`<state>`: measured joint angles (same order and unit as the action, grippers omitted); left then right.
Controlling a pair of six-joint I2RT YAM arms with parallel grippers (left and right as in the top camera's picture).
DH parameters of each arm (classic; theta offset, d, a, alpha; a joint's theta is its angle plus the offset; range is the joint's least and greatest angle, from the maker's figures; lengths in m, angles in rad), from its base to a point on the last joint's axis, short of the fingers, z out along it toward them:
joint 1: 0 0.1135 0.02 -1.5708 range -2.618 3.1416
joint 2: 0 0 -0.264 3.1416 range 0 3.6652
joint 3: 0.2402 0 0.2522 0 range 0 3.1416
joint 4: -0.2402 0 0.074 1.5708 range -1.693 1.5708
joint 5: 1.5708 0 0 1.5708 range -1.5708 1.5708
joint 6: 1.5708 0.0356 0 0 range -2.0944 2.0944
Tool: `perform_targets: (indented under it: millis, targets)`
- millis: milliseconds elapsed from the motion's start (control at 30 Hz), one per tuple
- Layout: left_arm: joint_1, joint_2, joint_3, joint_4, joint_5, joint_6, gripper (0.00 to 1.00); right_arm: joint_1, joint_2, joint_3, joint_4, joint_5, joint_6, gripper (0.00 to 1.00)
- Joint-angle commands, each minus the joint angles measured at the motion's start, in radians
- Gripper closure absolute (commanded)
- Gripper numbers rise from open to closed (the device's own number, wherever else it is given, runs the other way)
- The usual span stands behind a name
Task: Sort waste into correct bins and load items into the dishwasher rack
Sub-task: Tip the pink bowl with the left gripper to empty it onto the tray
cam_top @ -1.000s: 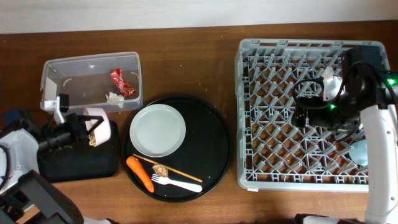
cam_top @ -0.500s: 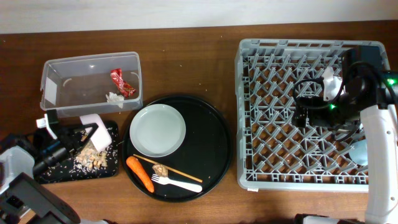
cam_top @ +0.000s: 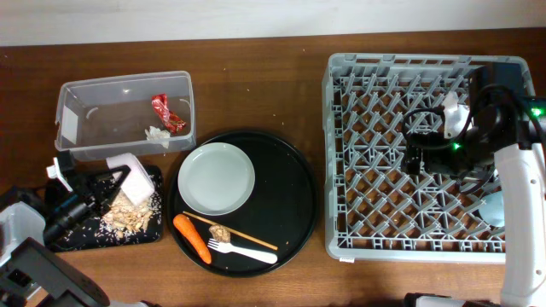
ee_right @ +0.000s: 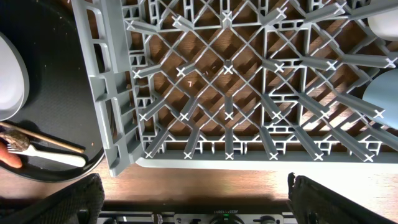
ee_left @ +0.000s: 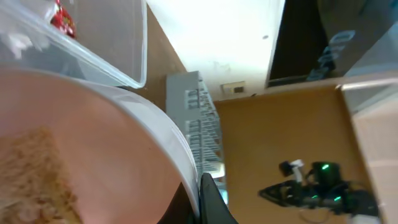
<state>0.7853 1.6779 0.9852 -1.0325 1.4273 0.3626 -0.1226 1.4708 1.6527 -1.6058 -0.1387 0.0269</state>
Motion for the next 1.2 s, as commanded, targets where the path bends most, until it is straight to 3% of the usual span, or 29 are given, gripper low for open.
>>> perform_targets:
  millis: [0,200,433,567,600,667,767,833,867,1067,1100,1167]
  targets:
    - [0.005,0.009,-0.005,-0.004,0.078,-0.153,1.00,-0.003,-0.005,0.002,-0.004,0.013,0.004,0.02]
    - [0.005,0.009,-0.005,0.014,-0.108,-0.153,0.99,-0.003,-0.005,0.002,-0.004,0.016,0.005,0.02]
    - [0.005,0.009,-0.005,0.064,-0.202,-0.122,0.99,-0.003,-0.005,0.002,-0.007,0.016,0.005,0.02]
    - [0.006,0.009,-0.005,0.048,-0.046,0.054,1.00,-0.003,-0.005,0.002,-0.011,0.016,0.005,0.02]
    - [0.011,0.009,-0.005,0.074,-0.074,0.042,0.99,-0.003,-0.005,0.002,-0.011,0.016,0.005,0.02]
    - [0.018,0.009,-0.005,0.073,-0.127,-0.103,1.00,-0.003,-0.005,0.002,-0.011,0.016,0.005,0.02]
    - [0.024,0.009,-0.005,0.018,0.044,0.081,1.00,-0.003,-0.005,0.002,-0.011,0.016,0.005,0.02]
    - [0.032,0.009,-0.005,0.005,0.055,-0.069,1.00,-0.003,-0.005,0.002,-0.014,0.016,0.005,0.02]
    - [0.037,0.007,-0.005,-0.027,0.148,-0.004,1.00,-0.003,-0.005,0.002,-0.014,0.016,0.004,0.02]
    - [0.039,0.010,-0.003,0.014,0.095,-0.021,1.00,-0.003,-0.005,0.002,-0.014,0.016,0.005,0.01]
    - [0.039,0.011,-0.003,0.000,0.096,-0.057,1.00,-0.003,-0.005,0.002,-0.014,0.016,0.004,0.02]
    - [0.039,0.005,-0.002,-0.100,0.147,0.005,1.00,-0.003,-0.005,0.002,-0.016,0.017,0.005,0.01]
